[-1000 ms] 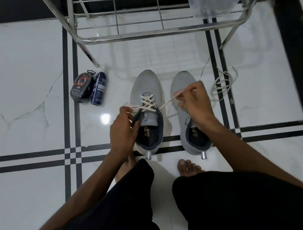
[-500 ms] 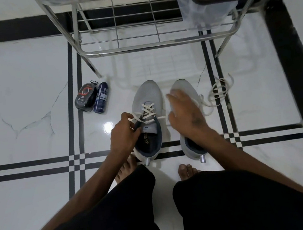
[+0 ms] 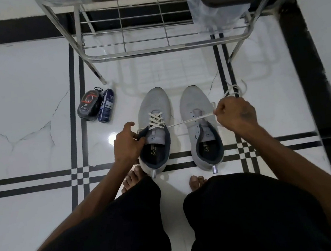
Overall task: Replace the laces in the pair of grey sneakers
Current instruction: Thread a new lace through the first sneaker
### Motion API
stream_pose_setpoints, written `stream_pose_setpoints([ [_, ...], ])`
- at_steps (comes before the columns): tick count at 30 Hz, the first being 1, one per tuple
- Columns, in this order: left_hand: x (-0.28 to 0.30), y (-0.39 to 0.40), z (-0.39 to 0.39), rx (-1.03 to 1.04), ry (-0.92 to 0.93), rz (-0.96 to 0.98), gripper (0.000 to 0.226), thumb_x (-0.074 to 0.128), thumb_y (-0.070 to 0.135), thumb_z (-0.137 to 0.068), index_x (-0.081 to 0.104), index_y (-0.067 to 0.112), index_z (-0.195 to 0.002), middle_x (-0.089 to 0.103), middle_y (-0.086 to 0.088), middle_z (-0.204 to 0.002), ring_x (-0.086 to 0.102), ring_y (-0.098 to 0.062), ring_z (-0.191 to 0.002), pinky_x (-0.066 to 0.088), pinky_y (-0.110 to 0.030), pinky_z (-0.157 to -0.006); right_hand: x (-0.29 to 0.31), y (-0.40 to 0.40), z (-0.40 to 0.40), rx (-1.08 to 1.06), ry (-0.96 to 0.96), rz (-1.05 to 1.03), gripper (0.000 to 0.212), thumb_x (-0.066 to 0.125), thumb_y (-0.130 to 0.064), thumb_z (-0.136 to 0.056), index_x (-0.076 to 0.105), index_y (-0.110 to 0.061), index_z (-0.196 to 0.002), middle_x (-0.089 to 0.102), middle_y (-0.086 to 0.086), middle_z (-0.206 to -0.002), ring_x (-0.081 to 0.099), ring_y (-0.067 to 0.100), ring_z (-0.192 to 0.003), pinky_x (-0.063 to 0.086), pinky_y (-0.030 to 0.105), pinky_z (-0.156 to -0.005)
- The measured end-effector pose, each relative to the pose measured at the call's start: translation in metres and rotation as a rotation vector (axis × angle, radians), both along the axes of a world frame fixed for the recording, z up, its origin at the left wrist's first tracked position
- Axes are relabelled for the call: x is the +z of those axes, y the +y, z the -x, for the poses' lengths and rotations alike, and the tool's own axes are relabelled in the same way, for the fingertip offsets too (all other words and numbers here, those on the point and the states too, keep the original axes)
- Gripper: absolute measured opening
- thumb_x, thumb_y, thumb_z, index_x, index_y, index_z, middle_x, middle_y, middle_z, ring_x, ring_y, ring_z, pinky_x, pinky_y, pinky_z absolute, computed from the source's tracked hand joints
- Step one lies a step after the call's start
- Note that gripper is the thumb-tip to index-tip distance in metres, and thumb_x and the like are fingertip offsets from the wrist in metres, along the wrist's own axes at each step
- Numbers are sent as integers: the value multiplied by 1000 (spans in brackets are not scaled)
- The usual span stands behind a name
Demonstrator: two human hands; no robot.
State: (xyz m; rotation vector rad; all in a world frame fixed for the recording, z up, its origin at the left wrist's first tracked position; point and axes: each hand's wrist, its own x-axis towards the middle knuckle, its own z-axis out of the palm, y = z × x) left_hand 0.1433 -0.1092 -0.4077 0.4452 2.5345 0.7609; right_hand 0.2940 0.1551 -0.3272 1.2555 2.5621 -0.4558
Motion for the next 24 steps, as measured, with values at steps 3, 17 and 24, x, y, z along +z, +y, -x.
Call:
stream_pose_setpoints([
  [3, 4, 7, -4, -49, -5, 4, 53, 71, 22, -84, 54, 17, -133, 72, -10, -105, 66, -31, -98, 43, -32, -81, 1, -14, -6, 9, -51, 7, 21, 53, -33, -97, 70, -21, -96, 70, 2, -93, 63, 23, -85, 49, 33, -75],
  [17, 72, 0, -34, -298, -766, -519, 23, 53, 27, -102, 71, 14, -110, 75, 0, -93, 70, -14, -94, 51, -19, -86, 13, -79, 70, -858, 847, 1532, 16, 48, -11, -104, 60, -5, -97, 58, 3, -67, 55, 11, -55, 50, 21, -50],
  [24, 50, -27, -6, -238, -89, -255, 12, 67, 34, -92, 74, 35, -82, 68, 26, -71, 64, 3, -69, 41, -5, -62, -22, -61, 53, -482, 495, 828, 18, 58, -17, -98, 64, 0, -97, 68, 13, -89, 68, 20, -77, 55, 33, -70],
])
